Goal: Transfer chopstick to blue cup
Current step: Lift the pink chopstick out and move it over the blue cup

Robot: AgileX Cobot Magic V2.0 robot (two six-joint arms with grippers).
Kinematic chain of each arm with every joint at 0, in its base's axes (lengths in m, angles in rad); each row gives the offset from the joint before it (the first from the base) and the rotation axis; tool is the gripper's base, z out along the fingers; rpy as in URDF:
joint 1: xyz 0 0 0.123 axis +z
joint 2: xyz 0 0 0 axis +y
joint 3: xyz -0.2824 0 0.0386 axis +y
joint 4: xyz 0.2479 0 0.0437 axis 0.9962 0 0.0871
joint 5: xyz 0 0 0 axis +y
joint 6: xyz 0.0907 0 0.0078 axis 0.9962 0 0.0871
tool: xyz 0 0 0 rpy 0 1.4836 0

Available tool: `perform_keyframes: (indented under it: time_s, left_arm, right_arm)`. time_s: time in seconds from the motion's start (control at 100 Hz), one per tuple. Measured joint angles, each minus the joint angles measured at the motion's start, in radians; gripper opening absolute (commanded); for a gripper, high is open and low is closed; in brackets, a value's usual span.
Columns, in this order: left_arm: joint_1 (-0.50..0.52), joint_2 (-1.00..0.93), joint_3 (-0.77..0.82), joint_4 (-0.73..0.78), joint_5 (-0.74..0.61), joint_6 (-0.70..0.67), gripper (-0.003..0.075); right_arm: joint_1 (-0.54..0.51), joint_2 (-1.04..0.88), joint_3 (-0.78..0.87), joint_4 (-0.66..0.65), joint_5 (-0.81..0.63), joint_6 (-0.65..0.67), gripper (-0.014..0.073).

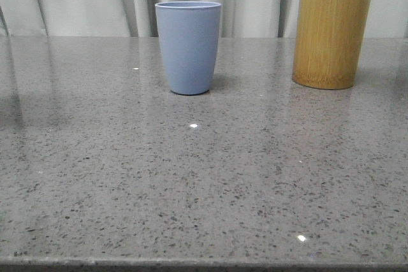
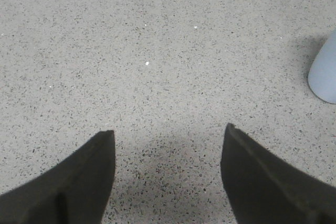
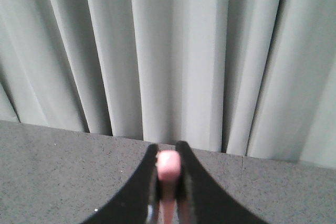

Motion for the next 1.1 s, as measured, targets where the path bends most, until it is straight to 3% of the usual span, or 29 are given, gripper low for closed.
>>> perform_keyframes:
  time_s: [0.15,0.36,0.67,1.1]
  left_arm:
    - [0.000,0.000,0.000,0.000,0.000,0.000,0.0430]
    - [0.000,0.000,0.000,0.000,0.000,0.000,0.0430]
    - [0.000,0.000,0.000,0.000,0.000,0.000,0.0430]
    - [0.000,0.000,0.000,0.000,0.000,0.000,0.0430]
  right_arm:
    - [0.000,0.000,-0.156,0.000,0.171,0.002,-0.0068]
    - [0.040,0.003,-0.215,0.072,0.252,0.002,-0.0068]
    - [0.248,0.137,-0.216,0.092,0.220,-0.029,-0.0068]
    - [0.302,0.302,-0.216,0.093,0.184,-0.034,-0.0052]
